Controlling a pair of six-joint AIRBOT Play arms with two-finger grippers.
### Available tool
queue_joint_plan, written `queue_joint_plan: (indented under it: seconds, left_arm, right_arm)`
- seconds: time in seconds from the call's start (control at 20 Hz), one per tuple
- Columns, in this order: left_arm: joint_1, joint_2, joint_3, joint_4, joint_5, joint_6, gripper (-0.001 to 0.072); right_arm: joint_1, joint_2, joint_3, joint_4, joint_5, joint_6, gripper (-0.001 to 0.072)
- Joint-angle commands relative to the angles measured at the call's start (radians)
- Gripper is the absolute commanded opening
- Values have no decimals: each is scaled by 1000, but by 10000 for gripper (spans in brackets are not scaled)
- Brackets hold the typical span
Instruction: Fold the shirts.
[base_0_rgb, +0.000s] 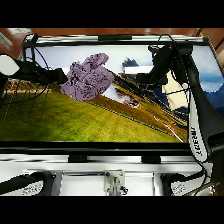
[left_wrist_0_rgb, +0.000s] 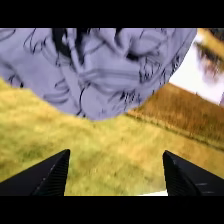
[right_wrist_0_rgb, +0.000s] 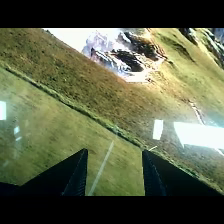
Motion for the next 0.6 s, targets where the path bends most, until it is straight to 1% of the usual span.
queue_joint_plan:
  seconds: [0.0,0.15,0.25,0.35,0.5,0.55]
  left_arm:
    - [19,-163,40,-20,84,-13,715]
    - [20,-378,102,-21,83,-13,715]
    - [18,-480,144,-20,95,-13,715]
    - [18,-536,157,-20,147,-16,714]
    - [14,-563,157,-37,238,-74,702]
    - [13,-563,157,-55,259,-73,538]
  right_arm:
    - [1,-1,1,1,17,-6,464]
    - [1,-1,1,1,28,-6,464]
    - [1,-1,1,1,34,-6,464]
    - [1,-1,1,1,34,-6,465]
    - [1,-1,1,1,44,-6,464]
    - [1,-1,1,1,51,-6,464]
